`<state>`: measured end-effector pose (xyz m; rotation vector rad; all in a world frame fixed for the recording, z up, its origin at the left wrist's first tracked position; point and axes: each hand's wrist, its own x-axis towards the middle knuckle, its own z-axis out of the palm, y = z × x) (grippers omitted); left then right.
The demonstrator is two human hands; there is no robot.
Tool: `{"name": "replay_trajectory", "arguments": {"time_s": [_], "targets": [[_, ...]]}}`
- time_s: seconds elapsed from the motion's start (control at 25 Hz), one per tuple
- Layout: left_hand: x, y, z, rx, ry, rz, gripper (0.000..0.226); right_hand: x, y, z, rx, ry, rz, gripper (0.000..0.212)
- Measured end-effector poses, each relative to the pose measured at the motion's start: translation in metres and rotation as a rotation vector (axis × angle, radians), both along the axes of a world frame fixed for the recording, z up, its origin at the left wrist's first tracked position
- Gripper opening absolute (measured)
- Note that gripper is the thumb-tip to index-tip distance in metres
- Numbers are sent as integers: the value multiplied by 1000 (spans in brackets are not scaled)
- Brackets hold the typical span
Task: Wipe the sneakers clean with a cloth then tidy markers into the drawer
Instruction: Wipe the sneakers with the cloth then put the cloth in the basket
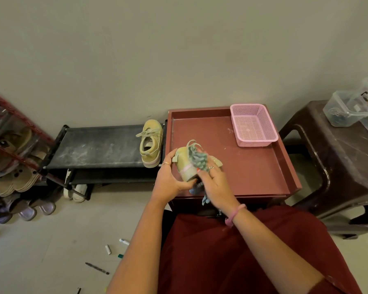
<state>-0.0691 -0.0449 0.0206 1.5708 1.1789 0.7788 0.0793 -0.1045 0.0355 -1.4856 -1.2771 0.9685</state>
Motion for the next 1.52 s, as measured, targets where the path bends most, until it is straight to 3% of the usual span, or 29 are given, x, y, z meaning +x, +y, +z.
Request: {"name": "replay_trajectory", "arguments": {"time_s": [0.08, 0.16, 0.28, 0.36, 0.4, 0.44, 0.56, 0.64, 0.76, 0.88, 1.0, 1.16, 1.28, 1.4, 1.52], "targets": [[-4, 1, -2, -6, 31, -34, 110, -5, -22, 4, 164, -273, 167, 47], [-6, -3, -8, -1, 63, -34, 111, -2, -26, -8, 242, -410, 200, 52], [-3, -11, -15, 7, 45, 28, 102, 5, -12, -22, 150, -266, 140, 41], [2, -16, -17, 21, 33, 52, 98, 13, 5, -20, -43, -43, -36, 19], [4, -18, -17, 34, 26, 58, 98, 18, 16, -17, -118, -3, -119, 23], [6, -19, -19, 46, 19, 67, 99, 19, 23, -13, -167, -33, -142, 31], [11, -16, -28, 63, -16, 60, 100, 10, 19, -10, -123, -156, 34, 26], [14, -19, -34, 52, -43, 47, 98, 1, 1, -14, -26, -348, 174, 49], [21, -29, -44, 31, -125, 93, 94, -4, -8, -11, 35, -479, 161, 56], [27, -30, -51, 19, -175, 120, 93, -7, 6, -11, 24, -531, 101, 51], [29, -29, -57, 31, -184, 104, 97, 2, 36, -12, -82, -476, 22, 28], [30, -25, -62, 29, -214, 82, 95, 17, 76, -8, -275, -437, -55, 37], [28, -22, -65, -7, -220, 74, 98, 3, 51, -12, -151, -443, 77, 34], [26, -18, -68, -30, -260, 81, 94, -10, 10, -15, 13, -511, 153, 50], [24, -16, -70, -28, -288, 95, 94, -3, 17, -24, 13, -602, 148, 50]]}}
